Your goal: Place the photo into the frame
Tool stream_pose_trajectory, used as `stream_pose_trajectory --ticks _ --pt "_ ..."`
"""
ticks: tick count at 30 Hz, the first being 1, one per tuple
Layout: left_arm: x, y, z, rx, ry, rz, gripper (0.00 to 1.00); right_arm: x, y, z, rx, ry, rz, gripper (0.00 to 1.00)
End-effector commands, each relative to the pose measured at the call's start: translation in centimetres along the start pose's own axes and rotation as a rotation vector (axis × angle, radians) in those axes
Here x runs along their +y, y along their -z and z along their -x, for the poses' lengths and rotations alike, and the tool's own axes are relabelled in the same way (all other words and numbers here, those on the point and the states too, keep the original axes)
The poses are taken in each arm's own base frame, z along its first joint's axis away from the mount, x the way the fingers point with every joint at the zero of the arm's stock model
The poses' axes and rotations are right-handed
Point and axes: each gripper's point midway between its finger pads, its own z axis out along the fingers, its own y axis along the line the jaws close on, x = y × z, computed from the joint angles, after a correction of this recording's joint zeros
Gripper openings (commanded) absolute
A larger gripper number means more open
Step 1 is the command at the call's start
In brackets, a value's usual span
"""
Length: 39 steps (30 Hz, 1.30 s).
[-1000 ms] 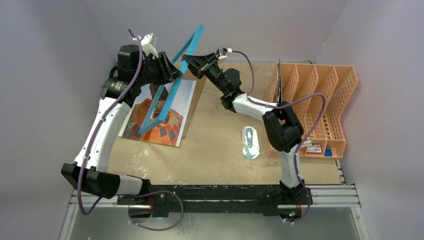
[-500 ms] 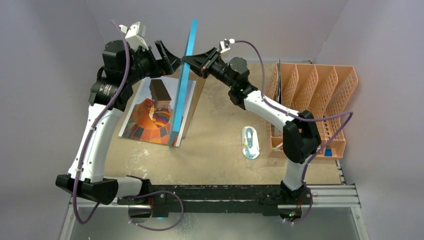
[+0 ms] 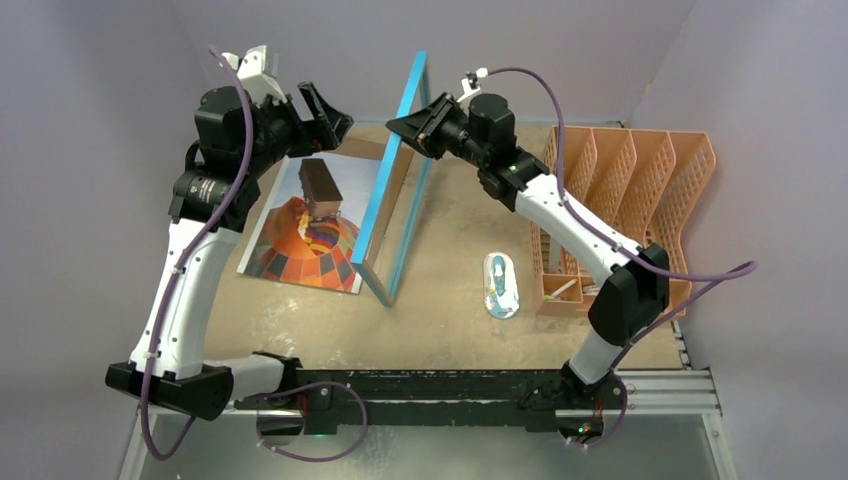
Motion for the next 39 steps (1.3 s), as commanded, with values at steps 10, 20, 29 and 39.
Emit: stream_pose_trajectory --ticks 10,20,29,39 --pt "8.8 -2.1 -6.0 0.079 -0.015 0.329 0.86 -6.7 -2.4 1.3 0.012 0.216 -0.273 0.02" --pt "12.1 -1.3 -7.9 0.106 -0.044 0.465 0.85 -12.7 -5.3 1.1 -0.011 0.224 -0.372 0.03" --pt "13.2 -1.6 -9.6 0.147 -0.045 0.491 0.85 -19.5 -6.2 0.1 -0.024 0.227 -0.537 0.02" --pt "14.5 -2.1 -10.9 0.186 -0.051 0.524 0.85 -22.3 -7.2 -0.5 0.005 0.256 -0.580 0.02"
